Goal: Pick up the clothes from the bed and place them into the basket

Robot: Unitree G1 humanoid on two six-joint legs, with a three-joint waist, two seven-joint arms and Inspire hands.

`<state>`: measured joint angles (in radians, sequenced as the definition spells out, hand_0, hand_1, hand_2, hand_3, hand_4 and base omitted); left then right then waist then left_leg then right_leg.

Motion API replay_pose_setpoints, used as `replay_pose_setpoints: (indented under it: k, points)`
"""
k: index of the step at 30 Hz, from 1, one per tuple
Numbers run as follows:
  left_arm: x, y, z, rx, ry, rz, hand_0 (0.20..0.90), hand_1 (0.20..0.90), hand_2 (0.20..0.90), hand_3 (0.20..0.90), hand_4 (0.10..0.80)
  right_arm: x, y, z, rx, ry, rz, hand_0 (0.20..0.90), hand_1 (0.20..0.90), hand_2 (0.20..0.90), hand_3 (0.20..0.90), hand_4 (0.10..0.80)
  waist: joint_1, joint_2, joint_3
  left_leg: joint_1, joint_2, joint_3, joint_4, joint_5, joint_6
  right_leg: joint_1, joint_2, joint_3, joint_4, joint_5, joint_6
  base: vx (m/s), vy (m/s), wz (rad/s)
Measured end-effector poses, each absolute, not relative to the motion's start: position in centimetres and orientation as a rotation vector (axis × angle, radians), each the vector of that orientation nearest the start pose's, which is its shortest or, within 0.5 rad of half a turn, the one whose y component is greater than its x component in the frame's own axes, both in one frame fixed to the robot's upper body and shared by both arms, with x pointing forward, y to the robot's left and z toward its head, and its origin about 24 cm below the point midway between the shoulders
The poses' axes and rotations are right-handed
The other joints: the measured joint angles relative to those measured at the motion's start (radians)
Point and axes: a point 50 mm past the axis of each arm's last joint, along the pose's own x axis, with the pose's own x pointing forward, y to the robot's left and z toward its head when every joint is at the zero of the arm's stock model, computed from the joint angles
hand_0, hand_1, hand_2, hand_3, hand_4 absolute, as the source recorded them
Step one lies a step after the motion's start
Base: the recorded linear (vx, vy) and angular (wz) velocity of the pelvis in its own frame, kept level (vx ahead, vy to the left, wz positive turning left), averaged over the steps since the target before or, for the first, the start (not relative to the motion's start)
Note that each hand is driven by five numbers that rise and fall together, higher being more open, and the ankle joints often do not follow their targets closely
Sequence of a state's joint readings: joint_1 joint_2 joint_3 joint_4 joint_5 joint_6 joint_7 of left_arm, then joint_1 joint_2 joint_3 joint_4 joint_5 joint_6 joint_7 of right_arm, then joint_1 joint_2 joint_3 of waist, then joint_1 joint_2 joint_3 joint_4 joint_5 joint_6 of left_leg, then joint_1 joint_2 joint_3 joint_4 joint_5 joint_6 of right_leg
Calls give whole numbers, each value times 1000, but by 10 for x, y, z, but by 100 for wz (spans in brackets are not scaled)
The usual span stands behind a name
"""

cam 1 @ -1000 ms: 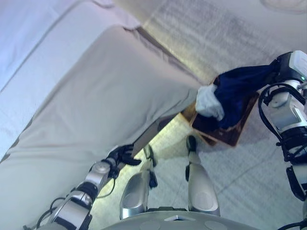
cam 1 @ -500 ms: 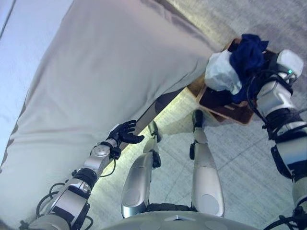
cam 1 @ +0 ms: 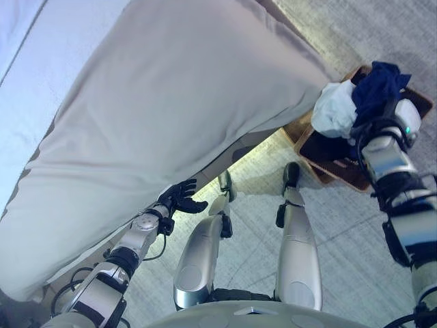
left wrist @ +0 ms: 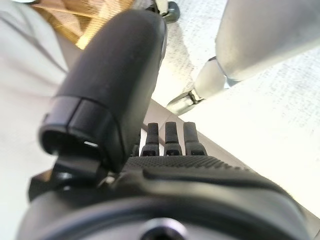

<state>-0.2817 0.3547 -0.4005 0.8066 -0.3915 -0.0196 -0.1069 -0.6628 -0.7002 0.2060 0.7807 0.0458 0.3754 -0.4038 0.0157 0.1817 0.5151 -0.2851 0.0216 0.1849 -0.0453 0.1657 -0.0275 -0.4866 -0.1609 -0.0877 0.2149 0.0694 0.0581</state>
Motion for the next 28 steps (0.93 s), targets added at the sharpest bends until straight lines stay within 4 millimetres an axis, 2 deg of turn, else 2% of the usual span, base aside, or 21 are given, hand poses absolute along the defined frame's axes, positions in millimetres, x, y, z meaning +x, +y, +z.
replay_pose_setpoints:
  k: [3, 4, 6, 8, 10, 11, 13, 14, 15, 17, 22, 27, 28]
  points:
    - [249, 195, -76, 94, 640, -177, 900, 900, 900, 900, 800, 311, -326, 66, -665, 379, -635, 900, 900, 900, 900, 800, -38, -7, 1, 120, 13, -4, -43, -6, -1, 145, 18, -12, -83, -4, 6, 111, 74, -2]
    - [247, 198, -77, 92, 653, -164, 900, 900, 900, 900, 800, 305, -323, 59, -660, 377, -627, 900, 900, 900, 900, 800, -51, -14, 0, 135, 17, -2, -43, -26, -9, 172, 24, -13, -106, -5, 7, 136, 65, -5]
    - [245, 202, -79, 100, 667, -145, 900, 900, 900, 900, 800, 290, -324, 47, -648, 376, -612, 900, 900, 900, 900, 800, -70, -29, -3, 157, 29, -3, -43, -27, -12, 224, 33, -17, -164, 15, 25, 181, 82, -2]
    - [239, 208, -83, 108, 697, -122, 900, 900, 900, 900, 800, 277, -325, 32, -616, 403, -616, 900, 900, 900, 900, 800, -79, -55, -7, 188, 31, 0, -43, -36, -18, 272, 41, -17, -208, 30, 30, 223, 103, -7]
    - [215, 220, -100, 125, 791, -85, 900, 900, 900, 900, 800, 254, -317, 0, -559, 489, -600, 900, 900, 900, 900, 800, -94, -113, -55, 248, 42, 8, -48, -52, -24, 358, 57, -17, -276, 48, 28, 169, 122, -14]
    - [206, 223, -105, 124, 824, -72, 900, 900, 900, 900, 800, 248, -314, -9, -548, 514, -588, 900, 900, 900, 900, 800, -97, -128, -86, 249, 45, 11, -48, -58, -27, 364, 61, -15, -288, 48, 27, 169, 140, -13]
    - [177, 232, -122, 150, 932, -53, 900, 900, 900, 900, 800, 225, -302, -37, -508, 601, -554, 900, 900, 900, 900, 800, -102, -185, -158, 304, 57, 20, -48, -72, -34, 422, 74, -13, -307, 58, 15, 204, 150, -14]
    - [171, 233, -125, 153, 953, -51, 900, 900, 900, 900, 800, 221, -300, -42, -502, 618, -548, 900, 900, 900, 900, 800, -102, -193, -174, 314, 60, 23, -48, -77, -33, 429, 78, -11, -307, 58, 15, 212, 164, -20]
    - [154, 236, -133, 175, 1009, -55, 900, 900, 900, 900, 800, 209, -293, -55, -479, 668, -527, 900, 900, 900, 900, 800, -101, -217, -229, 337, 66, 32, -48, -91, -37, 448, 84, -6, -307, 54, 19, 133, 102, -14]
    - [143, 238, -138, 188, 1055, -56, 900, 900, 900, 900, 800, 201, -288, -67, -466, 711, -509, 900, 900, 900, 900, 800, -100, -231, -270, 358, 67, 34, -47, -98, -34, 468, 86, -6, -307, 53, 19, 121, 121, -5]
    - [122, 244, -147, 227, 1148, -55, 900, 900, 900, 900, 800, 164, -271, -113, -466, 948, -375, 900, 900, 900, 900, 800, -80, -230, -391, 406, 52, 25, -48, -117, -22, 521, 70, -13, -307, 39, 28, 60, 84, 6]
    - [102, 241, -155, 220, 1230, -77, 900, 900, 900, 900, 800, 107, -252, -152, -338, 1249, -175, 900, 900, 900, 900, 800, -58, -203, -458, 433, 45, 3, -49, -135, -25, 565, 53, -35, -312, 11, 36, 30, 24, 15]
    - [97, 240, -157, 229, 1253, -100, 900, 900, 900, 900, 800, 91, -245, -159, -281, 1326, -124, 900, 900, 900, 900, 800, -44, -198, -470, 431, 45, 0, -49, -135, -25, 565, 52, -37, -312, 11, 36, 21, 10, 10]
